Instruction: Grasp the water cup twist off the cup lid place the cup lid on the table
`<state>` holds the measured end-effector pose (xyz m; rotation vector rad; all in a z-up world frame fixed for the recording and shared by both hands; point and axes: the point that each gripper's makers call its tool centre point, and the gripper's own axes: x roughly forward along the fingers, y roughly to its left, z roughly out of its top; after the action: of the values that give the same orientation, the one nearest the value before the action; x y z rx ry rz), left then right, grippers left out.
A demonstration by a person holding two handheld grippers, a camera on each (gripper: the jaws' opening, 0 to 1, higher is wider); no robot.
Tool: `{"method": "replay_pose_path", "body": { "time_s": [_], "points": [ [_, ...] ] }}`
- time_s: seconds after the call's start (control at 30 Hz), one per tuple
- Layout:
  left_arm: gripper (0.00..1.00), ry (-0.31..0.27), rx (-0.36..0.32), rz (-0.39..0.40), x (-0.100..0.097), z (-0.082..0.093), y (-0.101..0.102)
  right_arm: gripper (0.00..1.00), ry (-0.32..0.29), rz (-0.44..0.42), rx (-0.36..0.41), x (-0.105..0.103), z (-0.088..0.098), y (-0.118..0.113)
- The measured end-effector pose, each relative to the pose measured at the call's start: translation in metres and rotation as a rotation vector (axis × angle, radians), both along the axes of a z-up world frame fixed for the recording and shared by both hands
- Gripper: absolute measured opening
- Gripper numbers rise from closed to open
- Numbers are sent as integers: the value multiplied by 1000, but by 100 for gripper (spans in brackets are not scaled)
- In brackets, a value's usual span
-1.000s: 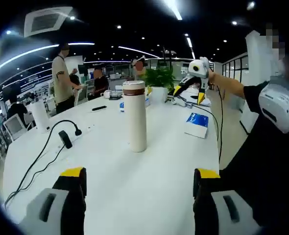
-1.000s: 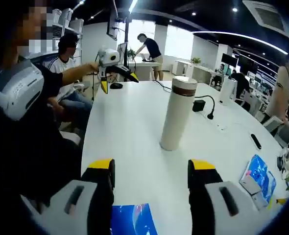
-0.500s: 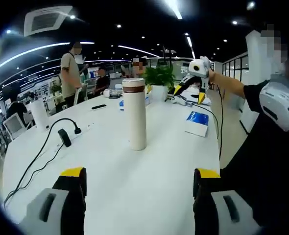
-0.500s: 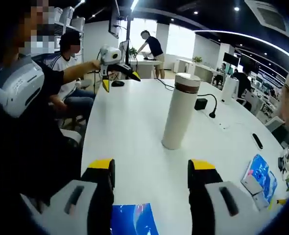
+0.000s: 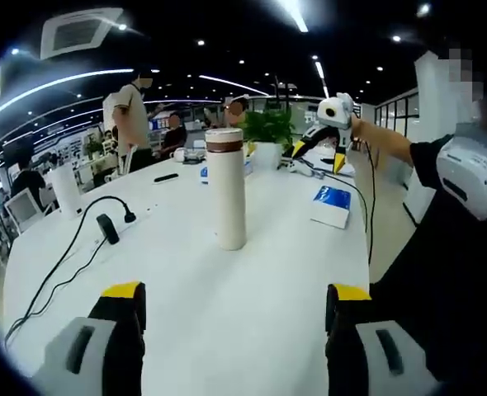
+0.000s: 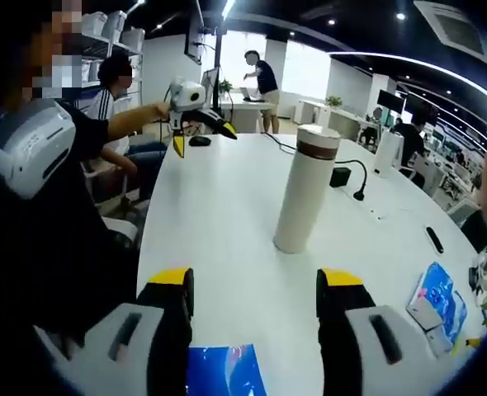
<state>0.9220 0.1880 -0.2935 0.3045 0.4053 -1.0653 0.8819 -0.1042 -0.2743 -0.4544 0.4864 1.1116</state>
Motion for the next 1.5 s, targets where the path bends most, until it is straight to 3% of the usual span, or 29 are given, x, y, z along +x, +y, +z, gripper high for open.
{"method": "replay_pose_path", "body": {
  "time_s": [0.77, 1.5],
  "points": [
    [90, -6, -10, 6, -6, 1, 1, 62, -14, 0, -8, -5, 3, -2],
    [90, -12, -37, 0, -2, -4, -10, 62, -43, 9, 34, -1, 11, 4]
  ]
}}
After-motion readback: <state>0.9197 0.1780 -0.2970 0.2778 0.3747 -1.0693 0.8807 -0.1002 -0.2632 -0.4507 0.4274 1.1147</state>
